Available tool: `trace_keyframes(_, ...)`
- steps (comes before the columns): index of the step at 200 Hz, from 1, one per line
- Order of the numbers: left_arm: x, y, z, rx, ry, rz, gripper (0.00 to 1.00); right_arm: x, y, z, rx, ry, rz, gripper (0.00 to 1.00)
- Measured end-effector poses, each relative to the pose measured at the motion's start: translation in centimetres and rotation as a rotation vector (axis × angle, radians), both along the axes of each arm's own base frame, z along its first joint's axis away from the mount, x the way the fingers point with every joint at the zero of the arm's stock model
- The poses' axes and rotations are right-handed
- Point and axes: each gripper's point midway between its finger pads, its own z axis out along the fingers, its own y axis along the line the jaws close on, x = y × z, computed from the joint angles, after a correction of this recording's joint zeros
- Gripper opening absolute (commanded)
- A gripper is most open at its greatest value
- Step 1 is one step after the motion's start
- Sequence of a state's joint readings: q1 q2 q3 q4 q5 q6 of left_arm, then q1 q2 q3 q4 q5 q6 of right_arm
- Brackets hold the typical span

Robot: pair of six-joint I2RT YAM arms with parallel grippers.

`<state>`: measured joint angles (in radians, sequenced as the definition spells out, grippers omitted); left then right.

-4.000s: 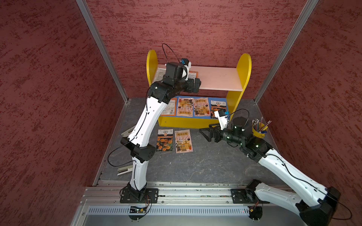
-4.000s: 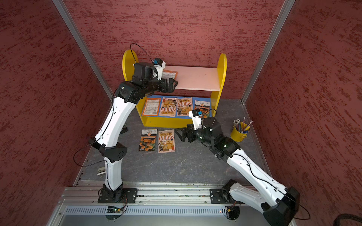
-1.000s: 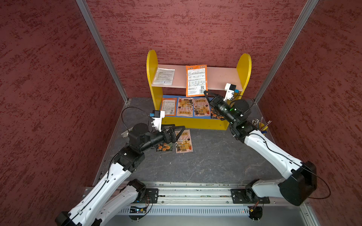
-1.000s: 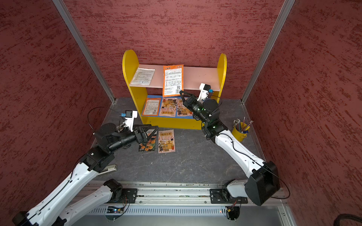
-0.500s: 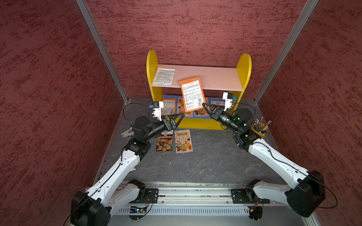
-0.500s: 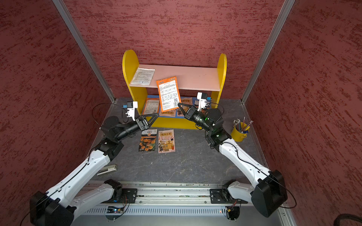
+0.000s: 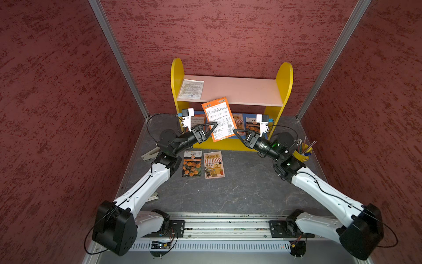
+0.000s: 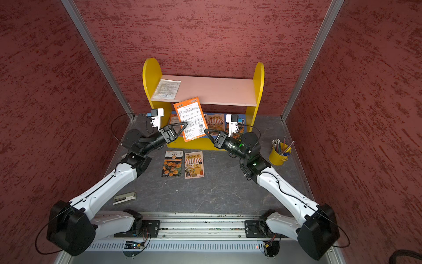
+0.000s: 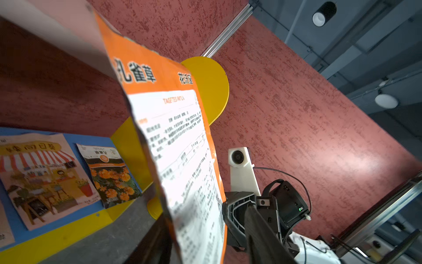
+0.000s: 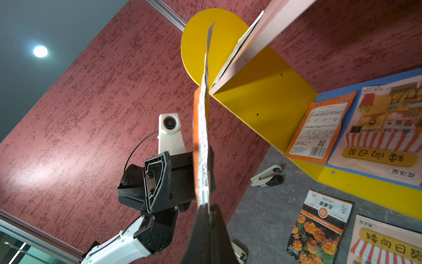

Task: Take the seed bag off the shelf
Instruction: Pick up the seed packet from the shelf.

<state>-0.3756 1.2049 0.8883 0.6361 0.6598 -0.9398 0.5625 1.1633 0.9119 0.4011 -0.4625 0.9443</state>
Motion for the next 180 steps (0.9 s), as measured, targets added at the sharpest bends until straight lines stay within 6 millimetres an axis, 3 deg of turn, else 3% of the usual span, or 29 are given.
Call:
trace_keyframes(33,-0.2,-0.1,0.5,-0.003,-0.015,-0.011,0.1,-0.2,0.2,-0.4,-0.013,0.001,0.011,0.0)
trace_keyframes(55,-0.4,-0.2,0.4,0.003,-0.011,-0.023,0.0,-0.6,0.2,-0.5,-0.028,-0.005,0.019,0.25)
trace_keyframes(90,-1.0,-0.6,-0.1,0.032,-0.007,-0.068,0.0,-1.9,0.0,-0.5,-0.096,-0.04,0.049,0.38)
trace_keyframes(112,-1.7,-1.0,0.0,0.054,-0.02,-0.112,0.0,-2.7,0.1,0.9,-0.131,-0.083,0.076,0.43)
trace_keyframes(141,-2.9,-1.5,0.4,0.076,-0.05,-0.183,0.0,-3.9,0.1,2.9,-0.165,-0.146,0.114,0.43)
trace_keyframes(180,-4.3,-1.9,0.6,0.097,-0.07,-0.263,0.0,-4.5,0.2,3.5,-0.209,-0.175,0.139,0.27)
